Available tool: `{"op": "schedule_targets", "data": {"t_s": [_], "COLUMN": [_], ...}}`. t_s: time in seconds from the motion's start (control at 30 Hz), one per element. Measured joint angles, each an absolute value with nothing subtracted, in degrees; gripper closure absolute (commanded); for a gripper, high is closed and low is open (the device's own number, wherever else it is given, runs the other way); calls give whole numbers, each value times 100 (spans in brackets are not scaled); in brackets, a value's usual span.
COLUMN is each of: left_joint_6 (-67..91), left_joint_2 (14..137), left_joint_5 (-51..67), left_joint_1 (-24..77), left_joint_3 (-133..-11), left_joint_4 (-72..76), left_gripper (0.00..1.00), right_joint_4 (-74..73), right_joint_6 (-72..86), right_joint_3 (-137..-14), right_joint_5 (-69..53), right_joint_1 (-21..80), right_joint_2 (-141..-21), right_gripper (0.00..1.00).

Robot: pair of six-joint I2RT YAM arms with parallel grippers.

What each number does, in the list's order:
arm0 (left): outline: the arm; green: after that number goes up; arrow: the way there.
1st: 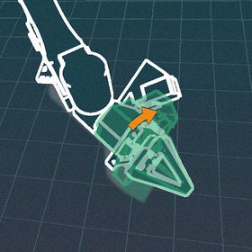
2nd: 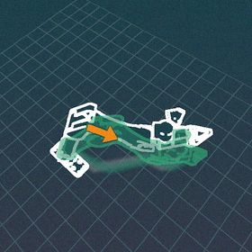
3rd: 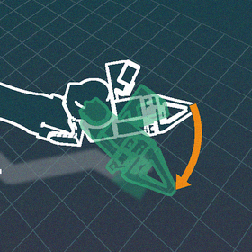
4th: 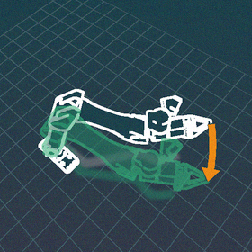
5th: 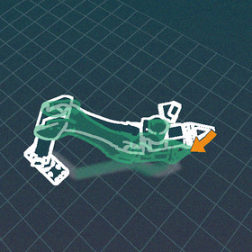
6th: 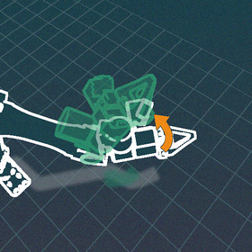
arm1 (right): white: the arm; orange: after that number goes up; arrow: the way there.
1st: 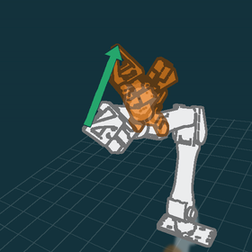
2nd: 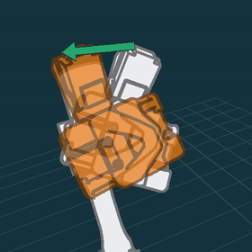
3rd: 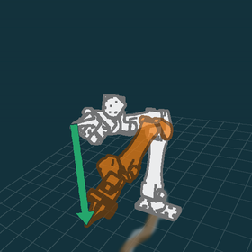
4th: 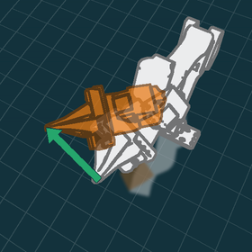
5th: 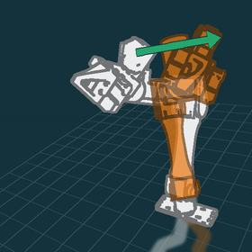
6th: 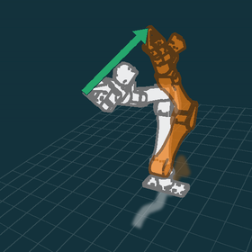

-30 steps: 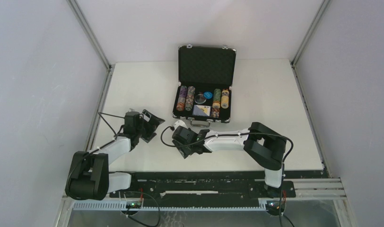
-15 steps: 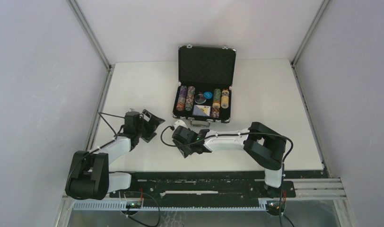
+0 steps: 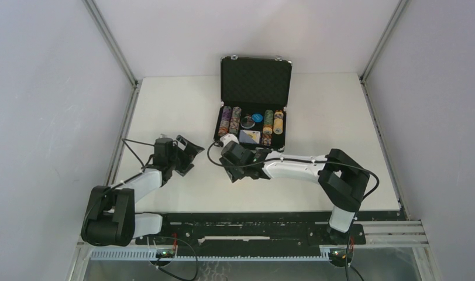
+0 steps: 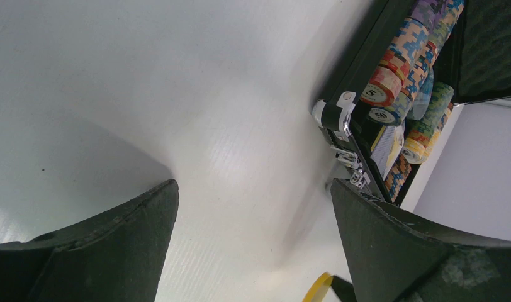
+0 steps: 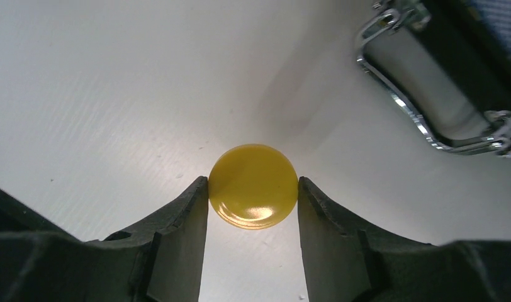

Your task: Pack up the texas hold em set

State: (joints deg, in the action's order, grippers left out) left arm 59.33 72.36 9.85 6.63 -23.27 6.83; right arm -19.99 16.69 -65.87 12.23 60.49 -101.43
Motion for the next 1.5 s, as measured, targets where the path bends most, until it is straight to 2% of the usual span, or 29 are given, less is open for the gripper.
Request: {"op": "schedule_targets", "data": {"t_s": [0.23,0.5,0.97,1.03,1.17,1.3,1.4,1.5], "left_joint_6": [5933,5933,5741,5739,5714,5688,5682,5649], "left_joint_2": [7306,7397,7452,7481,7609,7767,7843,7887], "left_joint_5": [1076,1135,1190,1205,1234,1271,1295,1334], "left_joint_1": [663,663,670,670,674,674,674,676], "left_joint_3": [-2331,-2342,-2412,-2414,-2495,-2609,-2659,-2681], "left_joint_4": [786,906,845,873,895,919,954,987], "left_gripper": [4,4,8,9,10,10,10,10], "right_joint_4": [-2171,-2257,-2735,-2773,-2783,-2676,-2467,-2241], "right_joint_6": [1439,1135,746,733,749,753,746,753], "right_joint_3": [-6866,-8112,-10613,-10809,-10807,-10748,-10514,-10112], "right_joint_5": [1061,1057,939,895,843,847,810,753], "right_joint_1": [5404,4488,3129,3004,2845,2812,2827,2827], "right_joint_2": [-10073,-10363,-12540,-12746,-12829,-12829,-12801,-12680], "right_gripper": [48,48,48,43,24,17,21,37]}}
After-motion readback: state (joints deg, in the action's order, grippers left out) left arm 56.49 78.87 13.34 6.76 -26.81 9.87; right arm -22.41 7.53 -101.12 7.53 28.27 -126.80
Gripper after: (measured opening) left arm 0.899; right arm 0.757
